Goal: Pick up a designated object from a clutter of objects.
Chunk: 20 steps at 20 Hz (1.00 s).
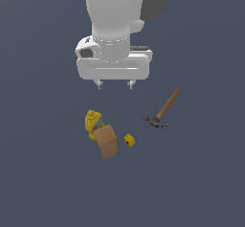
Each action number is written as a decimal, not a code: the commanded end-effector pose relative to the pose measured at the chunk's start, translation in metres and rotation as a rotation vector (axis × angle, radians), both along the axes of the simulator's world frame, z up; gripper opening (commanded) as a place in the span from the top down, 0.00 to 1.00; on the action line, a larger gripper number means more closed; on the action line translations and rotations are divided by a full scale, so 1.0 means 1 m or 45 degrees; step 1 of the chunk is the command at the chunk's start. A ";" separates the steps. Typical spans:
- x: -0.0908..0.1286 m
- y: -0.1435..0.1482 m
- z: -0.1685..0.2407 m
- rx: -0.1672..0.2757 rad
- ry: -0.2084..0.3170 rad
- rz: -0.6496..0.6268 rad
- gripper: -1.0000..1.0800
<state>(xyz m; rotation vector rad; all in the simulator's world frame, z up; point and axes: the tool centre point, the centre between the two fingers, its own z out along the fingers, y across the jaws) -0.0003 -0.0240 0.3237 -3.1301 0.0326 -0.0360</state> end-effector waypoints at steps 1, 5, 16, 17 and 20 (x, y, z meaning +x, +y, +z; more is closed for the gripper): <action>-0.001 -0.002 0.001 0.004 0.001 -0.006 0.04; 0.000 -0.001 -0.001 0.001 0.000 0.005 0.04; 0.022 0.008 -0.046 -0.020 0.007 0.185 0.04; 0.025 0.009 -0.053 -0.023 0.008 0.213 0.04; 0.035 0.014 -0.078 -0.030 0.011 0.312 0.04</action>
